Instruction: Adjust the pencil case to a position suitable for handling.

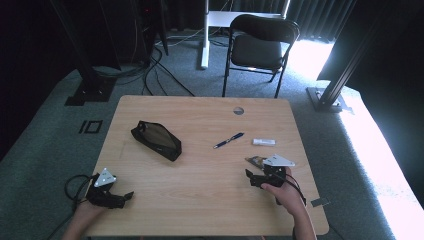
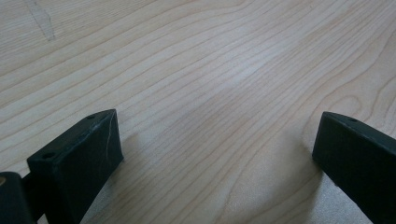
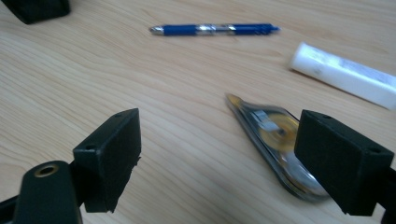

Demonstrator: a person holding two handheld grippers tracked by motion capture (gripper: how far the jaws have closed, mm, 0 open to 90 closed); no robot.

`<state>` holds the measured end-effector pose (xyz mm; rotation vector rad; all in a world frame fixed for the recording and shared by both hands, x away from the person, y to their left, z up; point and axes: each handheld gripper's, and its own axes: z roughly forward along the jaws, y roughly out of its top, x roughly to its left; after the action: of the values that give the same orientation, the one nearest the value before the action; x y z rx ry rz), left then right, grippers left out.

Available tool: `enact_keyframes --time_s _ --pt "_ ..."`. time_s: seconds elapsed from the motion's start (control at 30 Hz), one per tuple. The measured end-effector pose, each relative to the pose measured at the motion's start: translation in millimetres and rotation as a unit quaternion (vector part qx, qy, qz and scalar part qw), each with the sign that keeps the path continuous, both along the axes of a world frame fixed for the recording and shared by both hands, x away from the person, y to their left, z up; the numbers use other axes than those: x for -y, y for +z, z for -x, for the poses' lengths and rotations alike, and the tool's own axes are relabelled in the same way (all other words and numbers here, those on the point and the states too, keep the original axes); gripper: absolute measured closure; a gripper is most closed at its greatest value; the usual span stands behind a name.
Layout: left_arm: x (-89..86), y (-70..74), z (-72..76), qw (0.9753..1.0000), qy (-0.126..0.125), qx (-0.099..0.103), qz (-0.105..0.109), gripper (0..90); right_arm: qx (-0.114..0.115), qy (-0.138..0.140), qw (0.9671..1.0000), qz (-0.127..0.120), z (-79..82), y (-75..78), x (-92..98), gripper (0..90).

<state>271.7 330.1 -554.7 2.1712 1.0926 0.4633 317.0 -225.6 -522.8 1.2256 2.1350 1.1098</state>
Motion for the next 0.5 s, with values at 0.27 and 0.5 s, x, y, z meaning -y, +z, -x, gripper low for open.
enact_keyframes --time_s 0.27,0.5 --pt "0.1 0.0 0.1 1.0000 0.001 0.000 0.000 1.6 0.004 0.031 0.9995 -0.004 -5.4 1.4 -26.9 14.6" --pt "-0.2 -0.1 0.4 1.0000 -0.001 0.000 0.000 1.6 0.007 0.057 0.9983 -0.010 -11.3 3.3 -53.9 14.6"
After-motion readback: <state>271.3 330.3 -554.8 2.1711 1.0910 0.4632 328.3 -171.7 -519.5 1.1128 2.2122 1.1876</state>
